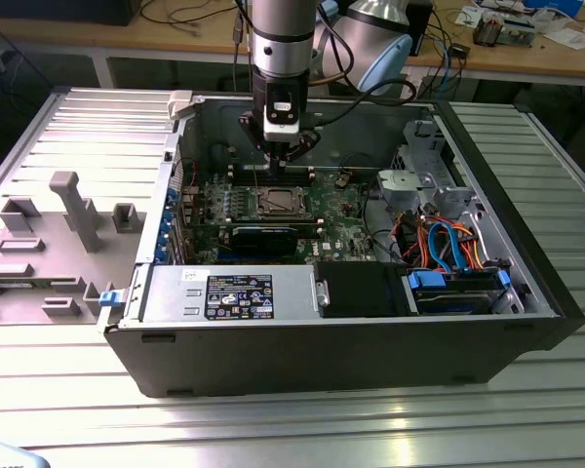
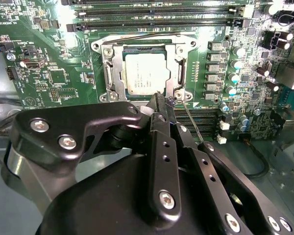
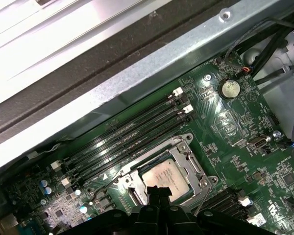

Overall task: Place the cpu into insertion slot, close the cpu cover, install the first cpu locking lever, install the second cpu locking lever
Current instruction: 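Install the first cpu locking lever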

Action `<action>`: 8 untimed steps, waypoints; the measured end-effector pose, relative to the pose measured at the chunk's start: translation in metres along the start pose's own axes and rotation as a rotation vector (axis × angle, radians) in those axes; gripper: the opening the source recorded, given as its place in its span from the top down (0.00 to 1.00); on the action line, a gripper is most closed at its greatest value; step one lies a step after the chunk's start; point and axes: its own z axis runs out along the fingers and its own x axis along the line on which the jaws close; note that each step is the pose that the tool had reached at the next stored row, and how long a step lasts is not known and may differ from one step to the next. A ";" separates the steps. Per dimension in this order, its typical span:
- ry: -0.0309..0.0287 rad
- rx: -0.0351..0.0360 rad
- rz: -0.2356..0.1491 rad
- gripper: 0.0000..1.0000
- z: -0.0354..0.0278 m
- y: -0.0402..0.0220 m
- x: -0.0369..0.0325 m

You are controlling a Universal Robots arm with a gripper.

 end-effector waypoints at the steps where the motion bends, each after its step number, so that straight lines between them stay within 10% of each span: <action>1: -0.0001 -0.0002 -0.013 0.89 0.0000 0.0000 0.0000; 8: -0.0001 -0.0003 -0.022 0.89 0.0000 0.0000 0.0000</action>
